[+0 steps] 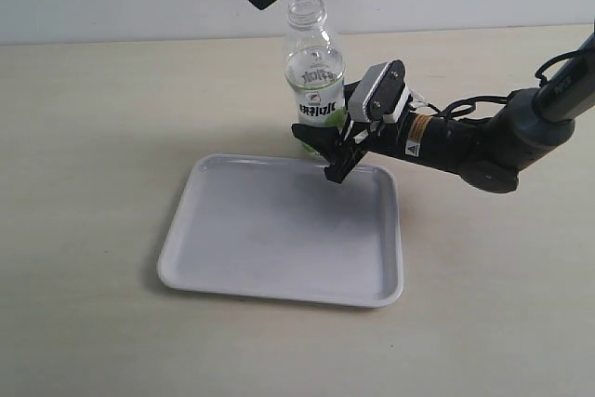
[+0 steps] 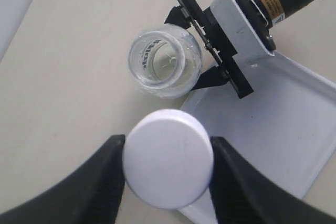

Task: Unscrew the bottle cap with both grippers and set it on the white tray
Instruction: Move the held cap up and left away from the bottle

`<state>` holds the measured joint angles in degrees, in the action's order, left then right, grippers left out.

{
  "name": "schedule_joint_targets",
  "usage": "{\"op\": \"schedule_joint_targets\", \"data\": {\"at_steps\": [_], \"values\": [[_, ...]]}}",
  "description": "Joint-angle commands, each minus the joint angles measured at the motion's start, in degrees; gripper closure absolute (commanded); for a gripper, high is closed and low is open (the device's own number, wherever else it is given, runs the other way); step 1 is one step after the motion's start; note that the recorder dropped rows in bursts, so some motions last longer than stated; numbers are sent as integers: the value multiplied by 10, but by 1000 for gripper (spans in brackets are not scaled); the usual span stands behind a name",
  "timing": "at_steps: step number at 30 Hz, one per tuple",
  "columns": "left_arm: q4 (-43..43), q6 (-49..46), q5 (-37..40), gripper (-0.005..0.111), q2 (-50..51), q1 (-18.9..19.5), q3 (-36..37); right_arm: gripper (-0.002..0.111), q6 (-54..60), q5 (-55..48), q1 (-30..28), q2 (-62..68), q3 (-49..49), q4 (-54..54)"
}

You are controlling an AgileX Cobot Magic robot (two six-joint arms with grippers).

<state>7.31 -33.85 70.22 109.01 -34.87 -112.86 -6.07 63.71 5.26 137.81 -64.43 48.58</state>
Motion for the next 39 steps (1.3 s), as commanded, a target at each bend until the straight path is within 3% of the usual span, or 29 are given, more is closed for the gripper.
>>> {"op": "schedule_joint_targets", "data": {"at_steps": [1,29,39], "values": [[2,-2,-3,107,-4,-1,2,108,4,-29,0,2,1,4],[10,-2,-3,107,-4,-1,2,108,5,-38,0,2,1,0],[10,-56,-3,107,-4,-1,76,108,5,-38,0,2,1,0]]}}
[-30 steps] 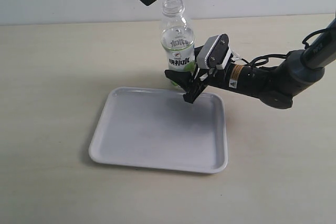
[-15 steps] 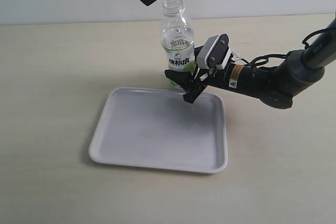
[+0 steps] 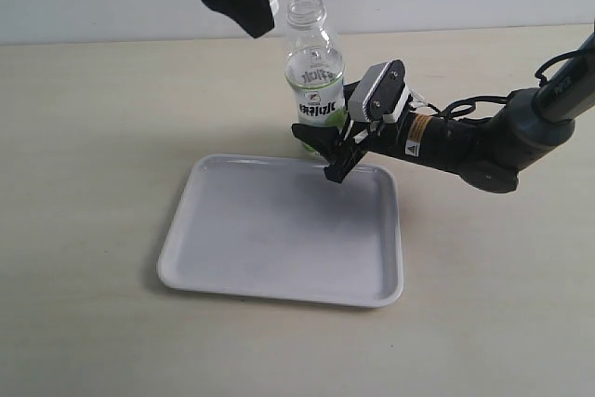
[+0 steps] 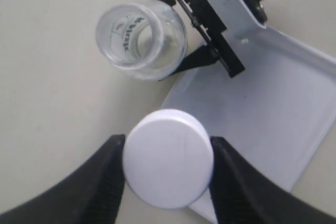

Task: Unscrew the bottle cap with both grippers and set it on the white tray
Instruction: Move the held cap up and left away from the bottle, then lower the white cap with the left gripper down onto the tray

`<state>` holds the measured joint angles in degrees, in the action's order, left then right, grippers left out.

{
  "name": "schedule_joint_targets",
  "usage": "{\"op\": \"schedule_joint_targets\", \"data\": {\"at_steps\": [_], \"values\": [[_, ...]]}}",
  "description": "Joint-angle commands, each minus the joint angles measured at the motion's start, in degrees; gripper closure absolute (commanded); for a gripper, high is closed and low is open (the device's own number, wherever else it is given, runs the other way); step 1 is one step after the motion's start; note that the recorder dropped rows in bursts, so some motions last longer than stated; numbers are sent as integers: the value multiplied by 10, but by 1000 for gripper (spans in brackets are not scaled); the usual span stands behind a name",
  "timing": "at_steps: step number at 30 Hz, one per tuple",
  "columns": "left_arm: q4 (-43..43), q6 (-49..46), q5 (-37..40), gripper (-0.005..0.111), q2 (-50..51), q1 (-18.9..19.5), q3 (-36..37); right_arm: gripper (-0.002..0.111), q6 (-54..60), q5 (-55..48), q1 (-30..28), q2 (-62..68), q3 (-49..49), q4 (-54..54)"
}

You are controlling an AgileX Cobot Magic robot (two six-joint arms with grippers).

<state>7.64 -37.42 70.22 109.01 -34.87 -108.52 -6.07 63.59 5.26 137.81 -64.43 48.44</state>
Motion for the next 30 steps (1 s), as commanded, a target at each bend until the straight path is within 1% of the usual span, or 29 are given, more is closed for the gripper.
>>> {"op": "schedule_joint_targets", "data": {"at_steps": [1,5,10,14,16,17,18,19,21,26,30], "values": [[9,-29,-3,107,-4,-1,43,108,5,-37,0,2,1,1],[22,-65,-3,107,-4,-1,95,108,5,-37,0,2,1,1],[33,-128,-41,107,-4,-1,160,108,5,-37,0,2,1,1],[40,-177,-71,107,-4,-1,199,108,5,-37,0,2,1,0],[46,-224,-95,107,-3,-1,224,108,5,-37,0,2,1,0],[71,-281,-103,107,-2,-1,239,108,5,-37,0,2,1,0],[88,-315,-104,107,-1,-1,245,108,5,-37,0,2,1,0],[125,-369,-104,107,3,-1,256,108,5,-37,0,2,1,0],[144,-390,-106,107,15,-1,260,108,5,-37,0,2,1,0],[141,-391,-129,107,61,-5,260,108,5,-37,0,2,1,0],[132,-391,-187,107,89,-27,260,108,5,-37,0,2,1,0]]}}
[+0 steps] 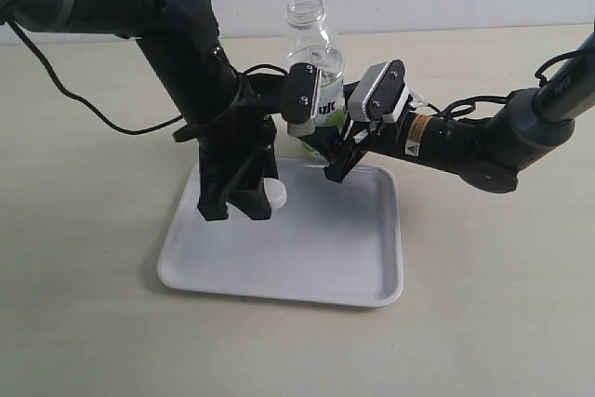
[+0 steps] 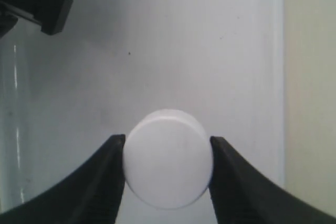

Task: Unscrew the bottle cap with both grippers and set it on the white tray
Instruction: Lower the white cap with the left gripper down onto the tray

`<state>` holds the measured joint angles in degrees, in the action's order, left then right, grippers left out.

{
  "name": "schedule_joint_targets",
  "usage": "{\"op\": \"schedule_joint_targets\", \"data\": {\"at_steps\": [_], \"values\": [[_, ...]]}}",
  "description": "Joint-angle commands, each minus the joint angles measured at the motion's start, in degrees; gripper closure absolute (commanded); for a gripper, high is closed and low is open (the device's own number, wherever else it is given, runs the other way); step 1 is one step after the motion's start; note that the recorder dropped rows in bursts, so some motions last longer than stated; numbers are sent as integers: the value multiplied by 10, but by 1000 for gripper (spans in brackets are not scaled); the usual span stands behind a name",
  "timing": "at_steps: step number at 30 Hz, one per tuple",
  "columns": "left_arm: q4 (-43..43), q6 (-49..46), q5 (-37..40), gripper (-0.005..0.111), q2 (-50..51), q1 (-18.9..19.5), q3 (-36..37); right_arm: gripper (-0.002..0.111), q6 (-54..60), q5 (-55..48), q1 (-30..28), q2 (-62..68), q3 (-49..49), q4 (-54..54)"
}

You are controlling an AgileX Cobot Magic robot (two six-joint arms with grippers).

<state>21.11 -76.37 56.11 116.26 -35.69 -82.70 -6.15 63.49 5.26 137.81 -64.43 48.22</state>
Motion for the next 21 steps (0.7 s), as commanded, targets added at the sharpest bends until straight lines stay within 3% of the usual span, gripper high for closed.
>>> {"op": "schedule_joint_targets", "data": {"at_steps": [1,6,21], "values": [[-8,-1,-55,107,18,-23,2,108,5,-36,0,2,1,2],[-29,-1,-64,107,26,-44,2,108,5,-36,0,2,1,1],[-29,1,-54,107,63,-43,2,108,5,-36,0,2,1,1]]}}
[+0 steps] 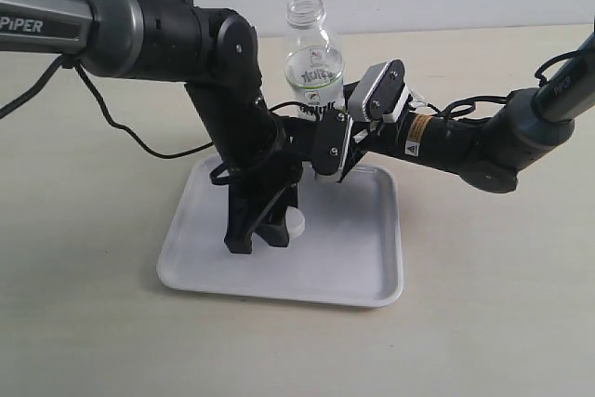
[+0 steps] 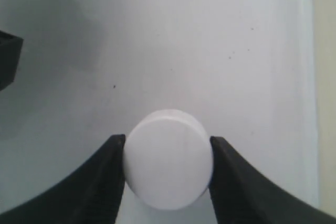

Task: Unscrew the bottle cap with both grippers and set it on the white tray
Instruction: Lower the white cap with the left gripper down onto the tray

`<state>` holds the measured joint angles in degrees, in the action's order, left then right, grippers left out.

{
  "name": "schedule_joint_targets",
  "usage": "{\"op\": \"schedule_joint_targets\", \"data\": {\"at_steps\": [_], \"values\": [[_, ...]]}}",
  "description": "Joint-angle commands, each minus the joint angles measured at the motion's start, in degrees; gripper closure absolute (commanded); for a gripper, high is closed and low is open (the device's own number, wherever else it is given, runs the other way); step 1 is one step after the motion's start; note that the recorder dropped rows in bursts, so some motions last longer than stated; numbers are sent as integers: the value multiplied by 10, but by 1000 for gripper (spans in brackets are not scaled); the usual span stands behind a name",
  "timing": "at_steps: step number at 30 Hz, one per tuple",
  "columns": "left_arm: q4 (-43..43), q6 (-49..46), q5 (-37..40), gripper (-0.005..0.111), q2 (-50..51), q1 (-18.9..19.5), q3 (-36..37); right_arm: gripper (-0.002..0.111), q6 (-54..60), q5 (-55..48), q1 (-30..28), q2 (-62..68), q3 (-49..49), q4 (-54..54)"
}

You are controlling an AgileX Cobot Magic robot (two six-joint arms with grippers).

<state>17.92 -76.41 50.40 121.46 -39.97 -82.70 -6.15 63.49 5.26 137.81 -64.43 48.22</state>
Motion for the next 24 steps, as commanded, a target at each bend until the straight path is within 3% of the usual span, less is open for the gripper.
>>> {"op": "schedule_joint_targets", "data": {"at_steps": [1,8,11,14,16,24], "values": [[3,2,3,107,14,-1,2,108,5,-36,0,2,1,1],[3,2,3,106,22,-1,2,108,5,-36,0,2,1,1],[3,2,3,84,22,-1,2,108,5,-36,0,2,1,1],[4,10,3,49,22,-1,2,108,5,-34,0,2,1,1],[6,21,3,42,22,-1,2,108,5,-36,0,2,1,1],[6,21,0,42,15,-1,1,108,5,-36,0,2,1,1]]}}
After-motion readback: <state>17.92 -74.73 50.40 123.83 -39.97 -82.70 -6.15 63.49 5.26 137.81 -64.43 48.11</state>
